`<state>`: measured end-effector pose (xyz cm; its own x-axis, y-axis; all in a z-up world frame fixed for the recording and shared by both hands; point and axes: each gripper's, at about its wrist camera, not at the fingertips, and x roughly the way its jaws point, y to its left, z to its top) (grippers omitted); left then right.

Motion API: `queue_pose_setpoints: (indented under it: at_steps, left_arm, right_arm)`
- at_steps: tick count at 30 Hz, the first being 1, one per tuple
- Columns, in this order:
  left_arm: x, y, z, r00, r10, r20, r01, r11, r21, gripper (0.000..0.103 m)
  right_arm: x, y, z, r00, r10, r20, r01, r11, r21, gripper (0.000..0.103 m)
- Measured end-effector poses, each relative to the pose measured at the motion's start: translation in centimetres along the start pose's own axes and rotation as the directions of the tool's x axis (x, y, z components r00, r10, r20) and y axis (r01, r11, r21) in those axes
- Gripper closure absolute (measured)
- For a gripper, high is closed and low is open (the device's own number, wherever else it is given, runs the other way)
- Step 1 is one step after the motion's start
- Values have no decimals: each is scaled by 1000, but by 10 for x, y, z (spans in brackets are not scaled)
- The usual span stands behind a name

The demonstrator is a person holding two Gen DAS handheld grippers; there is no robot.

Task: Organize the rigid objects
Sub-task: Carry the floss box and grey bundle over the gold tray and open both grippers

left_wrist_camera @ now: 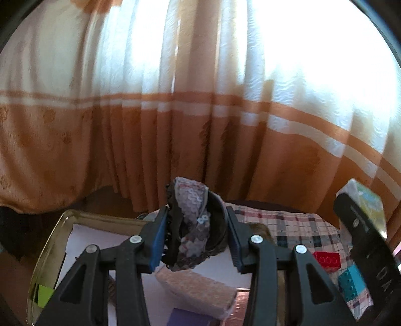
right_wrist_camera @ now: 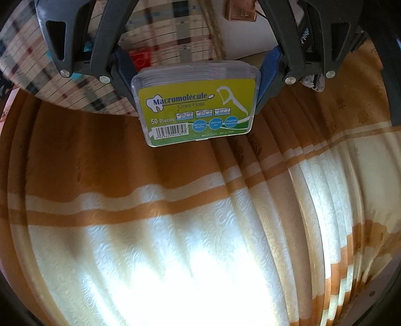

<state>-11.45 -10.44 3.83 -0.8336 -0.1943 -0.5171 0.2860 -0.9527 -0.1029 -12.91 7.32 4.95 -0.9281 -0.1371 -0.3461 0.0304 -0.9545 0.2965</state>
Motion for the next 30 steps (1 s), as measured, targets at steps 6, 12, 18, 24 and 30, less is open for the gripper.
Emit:
queue_pose_setpoints:
  at_steps: [6,12,18,24,30]
  left_arm:
    - [3,5,1,1000,16,-18,-16,1000,2,60]
    - [1,6,0,1000,18,-17,-18,1000,6,60]
    - [-5,21,7,998,60,11,-60,998,1,60]
    - [0,52,6,983,184,-19,-185,982,-39,60]
    - [8,69,1,965,246,-89,-254,963,-91,60]
  right_arm:
    - [9,-3,-17,998,34,-49,-35,999,-14,20]
    - [3,3,-17,997,63,-37,-65,996,-59,20]
    - [-3,13,-17,997,74,-17,-76,992,-99,20]
    - [0,29,-22,990,126,-59,-133,980,-145,20]
    - [12,43,-32,979,139,-152,-167,967,-191,20]
